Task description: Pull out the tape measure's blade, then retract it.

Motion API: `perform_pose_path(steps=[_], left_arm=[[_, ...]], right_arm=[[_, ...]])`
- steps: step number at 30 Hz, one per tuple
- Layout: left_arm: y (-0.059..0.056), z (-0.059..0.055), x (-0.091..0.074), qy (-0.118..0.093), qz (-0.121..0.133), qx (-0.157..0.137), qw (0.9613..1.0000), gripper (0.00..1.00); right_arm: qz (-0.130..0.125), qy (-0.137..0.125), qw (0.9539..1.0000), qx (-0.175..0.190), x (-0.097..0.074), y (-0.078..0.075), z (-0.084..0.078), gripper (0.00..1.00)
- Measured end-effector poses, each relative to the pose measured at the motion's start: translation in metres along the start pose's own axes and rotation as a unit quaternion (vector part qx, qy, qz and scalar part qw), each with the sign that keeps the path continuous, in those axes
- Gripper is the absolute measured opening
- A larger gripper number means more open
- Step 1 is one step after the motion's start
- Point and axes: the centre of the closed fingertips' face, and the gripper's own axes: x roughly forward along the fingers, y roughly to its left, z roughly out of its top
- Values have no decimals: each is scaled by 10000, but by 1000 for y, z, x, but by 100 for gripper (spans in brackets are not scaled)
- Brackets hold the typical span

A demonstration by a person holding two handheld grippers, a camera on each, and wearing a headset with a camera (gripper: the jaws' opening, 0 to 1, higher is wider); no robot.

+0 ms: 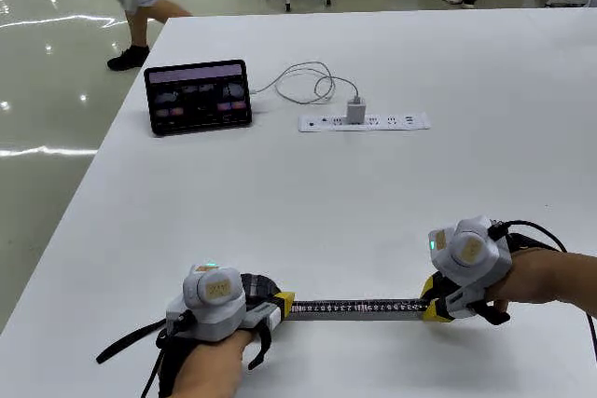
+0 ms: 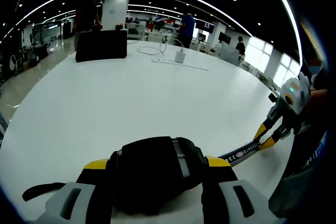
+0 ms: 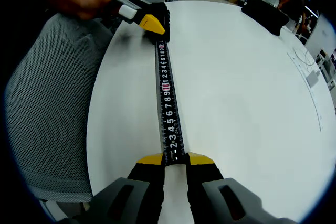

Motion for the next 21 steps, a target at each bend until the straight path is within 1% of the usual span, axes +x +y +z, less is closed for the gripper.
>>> perform_pose_path(steps=[13,21], left_arm=[[0,0,0,7,-24,-6,10000,65],[0,0,0,13,-27,-23,10000,65]], right_arm=[[9,-63,10000,-6,4,3,8,11],[2,-96,9999,-102,6,2,12,11]])
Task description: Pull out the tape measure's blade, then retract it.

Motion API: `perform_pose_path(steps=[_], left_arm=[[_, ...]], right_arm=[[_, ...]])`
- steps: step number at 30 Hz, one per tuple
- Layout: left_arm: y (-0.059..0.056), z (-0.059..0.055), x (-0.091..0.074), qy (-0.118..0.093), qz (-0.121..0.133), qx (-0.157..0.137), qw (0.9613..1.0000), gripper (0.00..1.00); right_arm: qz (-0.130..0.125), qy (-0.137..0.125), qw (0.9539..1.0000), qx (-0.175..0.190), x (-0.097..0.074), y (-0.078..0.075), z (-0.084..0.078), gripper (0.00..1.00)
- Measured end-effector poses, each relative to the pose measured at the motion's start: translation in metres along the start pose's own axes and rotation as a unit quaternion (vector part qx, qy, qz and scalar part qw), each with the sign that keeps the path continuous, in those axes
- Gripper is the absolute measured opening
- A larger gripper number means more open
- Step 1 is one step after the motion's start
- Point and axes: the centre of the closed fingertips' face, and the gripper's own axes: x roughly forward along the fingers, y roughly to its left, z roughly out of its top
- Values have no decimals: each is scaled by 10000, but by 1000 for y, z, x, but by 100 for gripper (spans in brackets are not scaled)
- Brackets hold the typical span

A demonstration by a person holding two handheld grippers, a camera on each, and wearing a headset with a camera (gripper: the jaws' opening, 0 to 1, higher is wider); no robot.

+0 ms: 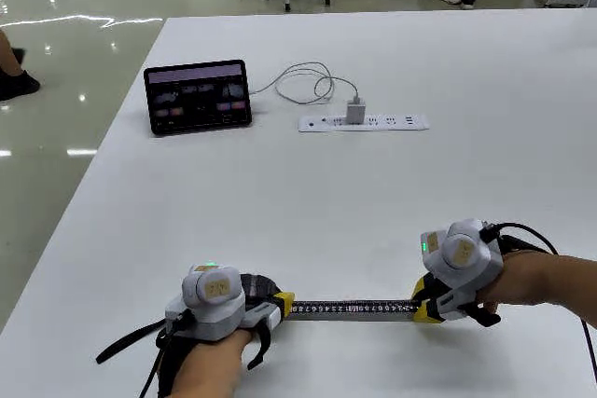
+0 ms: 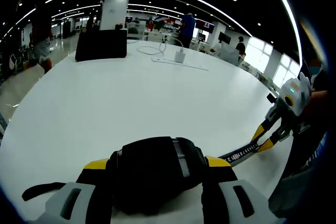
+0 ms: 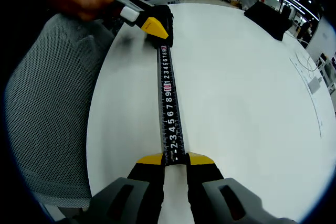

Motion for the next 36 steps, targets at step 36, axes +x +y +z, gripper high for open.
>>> perform_pose_path(steps=[36], left_arm=[[-1,0,-1,14,-139,-5,9999,64]], right_arm=[[-58,-99,9999,42,8,-3,18,11]])
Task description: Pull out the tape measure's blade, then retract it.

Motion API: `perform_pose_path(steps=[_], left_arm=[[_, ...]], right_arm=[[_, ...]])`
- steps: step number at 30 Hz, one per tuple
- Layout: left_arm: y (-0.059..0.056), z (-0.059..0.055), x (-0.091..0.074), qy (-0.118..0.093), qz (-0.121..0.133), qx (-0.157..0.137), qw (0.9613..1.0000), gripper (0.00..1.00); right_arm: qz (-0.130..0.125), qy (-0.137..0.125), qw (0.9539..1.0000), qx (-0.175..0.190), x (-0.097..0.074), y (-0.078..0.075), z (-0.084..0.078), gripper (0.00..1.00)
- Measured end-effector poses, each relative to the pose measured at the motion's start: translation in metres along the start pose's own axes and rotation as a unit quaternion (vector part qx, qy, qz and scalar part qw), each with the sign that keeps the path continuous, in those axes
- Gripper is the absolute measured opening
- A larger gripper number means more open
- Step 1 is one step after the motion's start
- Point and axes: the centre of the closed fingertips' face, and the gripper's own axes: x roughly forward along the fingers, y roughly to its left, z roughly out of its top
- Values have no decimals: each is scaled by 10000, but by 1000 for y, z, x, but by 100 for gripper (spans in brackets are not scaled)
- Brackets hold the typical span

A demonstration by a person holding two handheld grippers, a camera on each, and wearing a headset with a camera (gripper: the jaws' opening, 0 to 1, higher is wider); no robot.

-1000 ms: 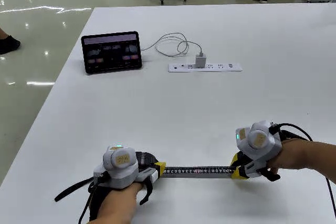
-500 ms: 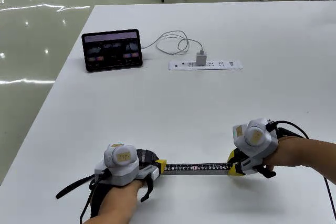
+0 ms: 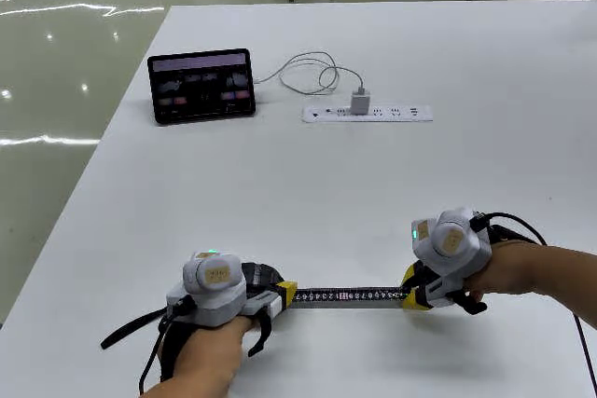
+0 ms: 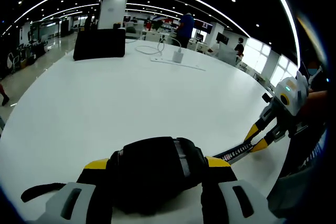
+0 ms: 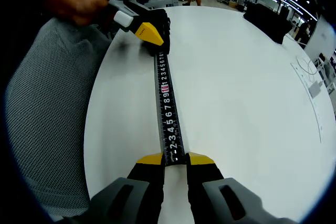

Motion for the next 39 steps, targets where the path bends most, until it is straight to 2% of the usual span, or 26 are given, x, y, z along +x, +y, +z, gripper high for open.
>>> perform_pose_path(steps=[17,32,39], left_arm=[[0,0,1,26,6,38,10000,64],[0,0,1,-28,24,52,10000,64],[0,0,0,-48,28,53,10000,64]], right_arm=[[33,16,10000,-29,8,3,13,11],[17,-222,9995,210,15,4,26,11],[-49,-149,9999,-12,19,7,35,11]])
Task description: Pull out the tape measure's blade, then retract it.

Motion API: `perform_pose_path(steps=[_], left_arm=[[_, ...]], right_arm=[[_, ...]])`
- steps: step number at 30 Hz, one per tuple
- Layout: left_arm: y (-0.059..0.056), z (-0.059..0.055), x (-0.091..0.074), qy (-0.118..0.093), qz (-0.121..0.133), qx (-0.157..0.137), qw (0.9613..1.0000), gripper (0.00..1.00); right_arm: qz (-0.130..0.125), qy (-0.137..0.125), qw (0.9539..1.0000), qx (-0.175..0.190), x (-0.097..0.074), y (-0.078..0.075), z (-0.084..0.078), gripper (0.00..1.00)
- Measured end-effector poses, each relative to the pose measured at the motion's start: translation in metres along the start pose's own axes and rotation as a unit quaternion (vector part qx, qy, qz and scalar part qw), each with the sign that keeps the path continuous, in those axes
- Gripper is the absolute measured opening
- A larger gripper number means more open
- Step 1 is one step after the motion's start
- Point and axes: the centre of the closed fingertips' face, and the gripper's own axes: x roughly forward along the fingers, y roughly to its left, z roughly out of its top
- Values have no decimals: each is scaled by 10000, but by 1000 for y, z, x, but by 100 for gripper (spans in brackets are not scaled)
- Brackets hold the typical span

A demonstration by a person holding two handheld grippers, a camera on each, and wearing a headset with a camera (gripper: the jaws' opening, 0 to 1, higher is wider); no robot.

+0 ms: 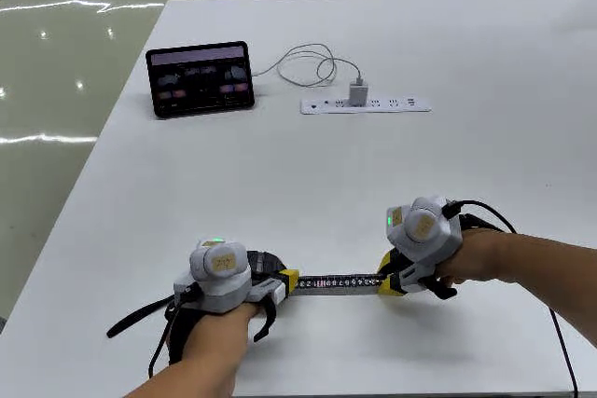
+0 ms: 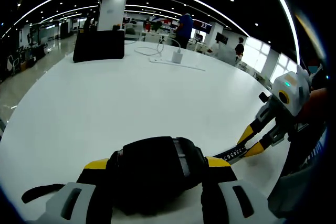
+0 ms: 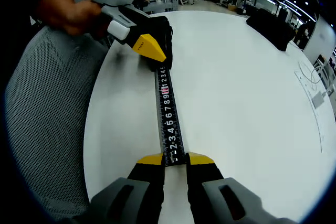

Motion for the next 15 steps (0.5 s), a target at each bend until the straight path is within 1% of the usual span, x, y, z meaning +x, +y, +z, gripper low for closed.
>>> perform_pose_path(steps=[7,15], left_arm=[[0,0,0,-6,-3,5,10000,64],[0,0,-1,1,-37,13,10000,64]], right_arm=[[-85,-10,10000,28,4,0,4,11],[-93,-74,9999,63,8,3,11,11]])
